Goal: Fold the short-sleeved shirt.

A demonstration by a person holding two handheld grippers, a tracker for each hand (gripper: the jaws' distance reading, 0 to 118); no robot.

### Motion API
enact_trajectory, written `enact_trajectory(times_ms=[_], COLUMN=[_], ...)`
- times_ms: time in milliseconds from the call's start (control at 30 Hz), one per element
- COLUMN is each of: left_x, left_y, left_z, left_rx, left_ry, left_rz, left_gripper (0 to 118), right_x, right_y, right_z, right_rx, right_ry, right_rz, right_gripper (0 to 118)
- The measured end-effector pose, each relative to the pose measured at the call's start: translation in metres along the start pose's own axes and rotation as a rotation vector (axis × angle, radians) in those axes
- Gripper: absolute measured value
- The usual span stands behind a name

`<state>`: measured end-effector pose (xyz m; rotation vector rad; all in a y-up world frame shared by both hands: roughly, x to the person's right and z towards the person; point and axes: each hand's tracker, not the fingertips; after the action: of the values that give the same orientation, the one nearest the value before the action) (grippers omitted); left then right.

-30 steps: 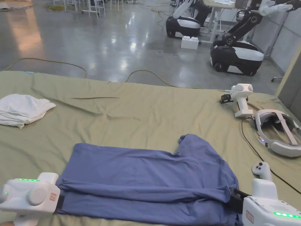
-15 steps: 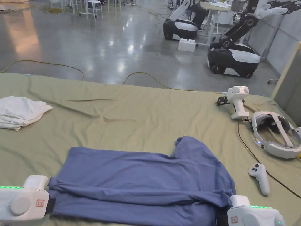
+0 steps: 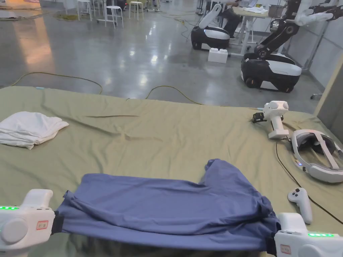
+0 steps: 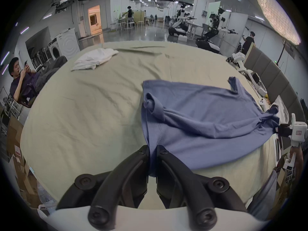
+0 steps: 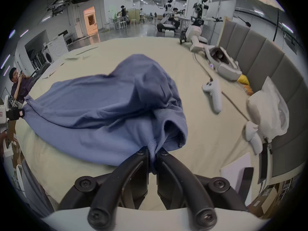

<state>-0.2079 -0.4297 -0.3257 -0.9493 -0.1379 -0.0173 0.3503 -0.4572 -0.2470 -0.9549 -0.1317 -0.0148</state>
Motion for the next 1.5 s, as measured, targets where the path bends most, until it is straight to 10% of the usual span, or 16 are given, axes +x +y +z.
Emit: enact_trajectory(times_ms=[700, 833, 967, 1500], left_x=[-0.030, -0.028, -0.028, 0.054], left_y=[-0.123, -0.116, -0.102, -0.002], left_z=[-0.010, -0.010, 0.004, 0.080], left_rx=[-0.263, -0.272, -0.189, 0.641], left_ry=[0.032, 0.038, 0.016, 0.053], left_rz=[0.078, 0.086, 0.122, -0.040], left_gripper=[9, 10, 46, 48], right_x=[-0.026, -0.026, -0.027, -0.136], right_y=[-0.129, -0.119, -0.094, 0.010], right_z=[0.000, 0.011, 0.045, 0.126], right_rx=[-0.207, -0.222, -0.072, 0.820], right_ry=[-0.025, -0.096, -0.169, -0.096], right_rz=[0.032, 0.020, 0.015, -0.034], right_gripper=[9, 52, 65, 66])
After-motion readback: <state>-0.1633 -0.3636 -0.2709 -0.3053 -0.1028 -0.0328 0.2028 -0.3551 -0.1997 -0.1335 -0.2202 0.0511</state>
